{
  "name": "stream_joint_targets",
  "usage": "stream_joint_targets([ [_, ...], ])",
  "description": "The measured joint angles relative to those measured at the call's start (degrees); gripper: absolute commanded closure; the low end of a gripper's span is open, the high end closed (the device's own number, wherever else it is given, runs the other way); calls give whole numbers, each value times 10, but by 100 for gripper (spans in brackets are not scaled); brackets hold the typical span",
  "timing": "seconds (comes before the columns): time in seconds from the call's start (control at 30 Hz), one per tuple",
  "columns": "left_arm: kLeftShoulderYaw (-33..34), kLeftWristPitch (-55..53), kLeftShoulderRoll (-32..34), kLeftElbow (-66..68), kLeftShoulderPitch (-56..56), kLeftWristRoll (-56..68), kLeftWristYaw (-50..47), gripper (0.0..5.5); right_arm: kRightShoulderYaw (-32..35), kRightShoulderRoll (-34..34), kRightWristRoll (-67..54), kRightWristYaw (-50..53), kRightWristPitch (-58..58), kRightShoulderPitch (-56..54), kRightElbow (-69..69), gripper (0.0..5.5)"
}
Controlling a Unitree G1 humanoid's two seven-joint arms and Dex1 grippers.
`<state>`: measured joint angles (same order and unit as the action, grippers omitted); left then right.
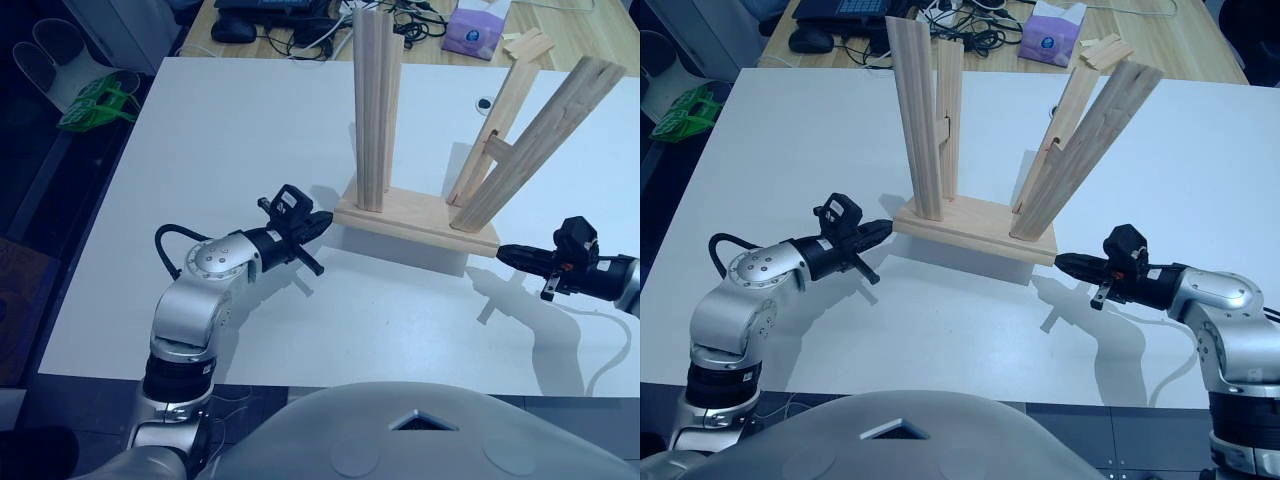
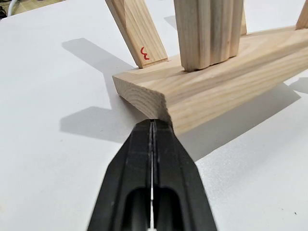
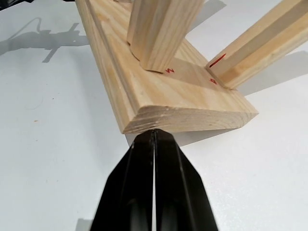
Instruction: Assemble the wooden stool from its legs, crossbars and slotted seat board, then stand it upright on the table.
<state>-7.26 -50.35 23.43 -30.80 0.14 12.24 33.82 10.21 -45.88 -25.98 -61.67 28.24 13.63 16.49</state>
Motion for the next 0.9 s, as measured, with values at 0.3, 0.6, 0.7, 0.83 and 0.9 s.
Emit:
stream_joint_targets([
  [0.3,23,-30,2,-24,-16,9,-1,549,24,1,-29,0,23,3,29,550],
  [0.6,44,-53,-10,-29,-31,20,-8,549,34,4,-50,-1,33,3,42,550],
  [0.7,54,-55,-16,-31,-38,25,-13,549,42,6,-66,-1,37,3,46,550],
  [0.83,58,-55,-16,-36,-39,25,-14,549,46,10,-75,-1,40,3,47,550],
  [0.9,59,-55,-17,-36,-40,25,-14,549,46,10,-76,-1,41,2,47,550],
])
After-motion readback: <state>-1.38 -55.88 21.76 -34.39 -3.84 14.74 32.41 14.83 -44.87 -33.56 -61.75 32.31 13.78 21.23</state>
